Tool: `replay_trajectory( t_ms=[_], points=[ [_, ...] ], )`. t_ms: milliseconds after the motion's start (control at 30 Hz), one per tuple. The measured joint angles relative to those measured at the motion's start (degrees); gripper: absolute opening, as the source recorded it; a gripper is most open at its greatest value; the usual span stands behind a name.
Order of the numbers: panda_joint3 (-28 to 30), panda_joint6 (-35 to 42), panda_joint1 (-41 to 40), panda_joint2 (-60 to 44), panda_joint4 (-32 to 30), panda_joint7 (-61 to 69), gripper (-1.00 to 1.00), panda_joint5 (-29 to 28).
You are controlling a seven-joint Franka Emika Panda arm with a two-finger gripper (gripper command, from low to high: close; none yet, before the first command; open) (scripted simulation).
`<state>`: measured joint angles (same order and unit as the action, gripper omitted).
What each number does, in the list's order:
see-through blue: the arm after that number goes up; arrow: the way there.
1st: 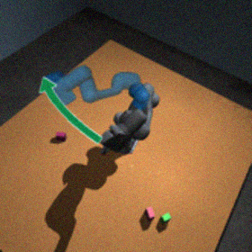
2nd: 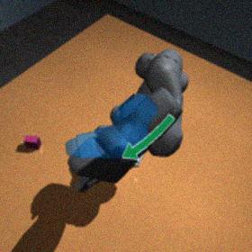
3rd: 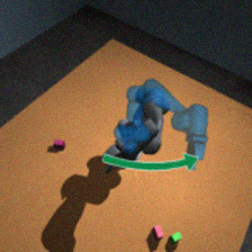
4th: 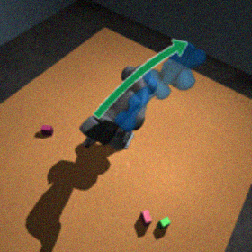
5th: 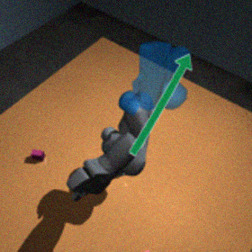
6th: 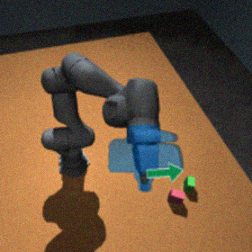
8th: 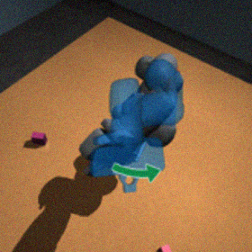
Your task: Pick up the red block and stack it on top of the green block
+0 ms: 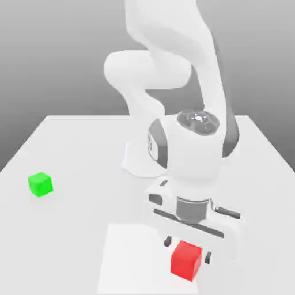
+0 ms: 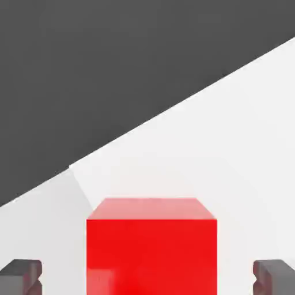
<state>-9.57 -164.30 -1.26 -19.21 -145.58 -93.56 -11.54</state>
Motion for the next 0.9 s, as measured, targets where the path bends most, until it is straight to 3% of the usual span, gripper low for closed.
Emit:
replay_trajectory(
  t_ms=[200,400,900],
  points=[
    [0.1,-0.3,0.1,-0.2,0.0,-0.1,-1.0,-0.1],
    [-2.9,8.0,-3.2,10.2,-2.0,5.7,-1.0,5.9],
    [15.8,10.5,-34.8,23.7,-12.6,40.4,-1.0,2.2]
  ],
)
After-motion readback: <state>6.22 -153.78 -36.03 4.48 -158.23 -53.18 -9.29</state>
